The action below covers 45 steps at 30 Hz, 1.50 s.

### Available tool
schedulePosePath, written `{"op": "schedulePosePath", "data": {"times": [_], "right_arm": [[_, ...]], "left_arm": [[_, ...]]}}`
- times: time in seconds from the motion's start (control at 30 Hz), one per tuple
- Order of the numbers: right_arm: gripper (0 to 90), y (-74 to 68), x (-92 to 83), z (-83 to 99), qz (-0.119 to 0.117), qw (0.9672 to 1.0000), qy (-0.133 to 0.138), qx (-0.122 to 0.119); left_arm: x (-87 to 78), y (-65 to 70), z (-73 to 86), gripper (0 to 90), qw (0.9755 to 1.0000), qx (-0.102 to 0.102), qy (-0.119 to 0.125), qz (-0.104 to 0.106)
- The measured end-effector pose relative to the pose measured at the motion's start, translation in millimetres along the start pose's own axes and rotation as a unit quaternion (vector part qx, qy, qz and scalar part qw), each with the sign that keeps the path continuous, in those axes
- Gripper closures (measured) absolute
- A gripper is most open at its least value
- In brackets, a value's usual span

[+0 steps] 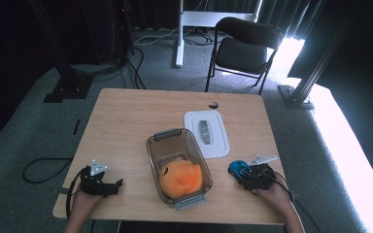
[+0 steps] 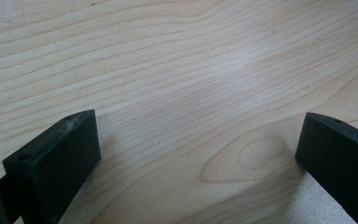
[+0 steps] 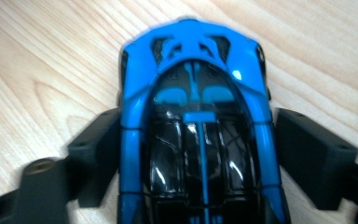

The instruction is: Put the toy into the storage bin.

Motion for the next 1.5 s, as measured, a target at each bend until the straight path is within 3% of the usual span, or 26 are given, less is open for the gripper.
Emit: {"op": "schedulePosePath", "data": {"times": [0.07, 0.63, 0.8, 1.1, 1.5], "right_arm": [[24.9, -0.9, -0.4, 2.9, -0.004, 0.9999, 0.016, 0.001], [22.9, -2.1, -1.5, 3.4, 0.009, 0.9998, 0.010, 0.015], [25.1, -3.0, -2.1, 6.1, 0.008, 0.9996, 0.022, 0.017], [25.0, -0.5, -2.8, 5.4, 0.000, 0.9999, 0.015, 0.004], [24.9, -1.7, -3.2, 5.3, 0.005, 0.9999, 0.011, 0.010]], "left_arm": [[0.0, 0.0, 0.1, 0.1, 1.0000, 0.000, 0.000, 0.000], [-0.1, 0.2, 0.1, 0.1, 1.0000, 0.000, 0.000, 0.000], [-0.2, 0.2, 0.2, 0.1, 1.0000, 0.001, 0.000, 0.001], [-0.2, 0.2, 0.2, 0.1, 1.0000, 0.001, 0.000, 0.001], [-0.2, 0.2, 0.2, 0.1, 1.0000, 0.001, 0.000, 0.001]]}}
Point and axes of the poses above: each handheld gripper's, and its own axes: x roughly forward along the jaws, z roughly out of its underside, y roughly to its right, the point moved 2 cm from there along x, roughly forward along the jaws, and after that the axes turned 14 degrees about x, right-handed, at the moved point
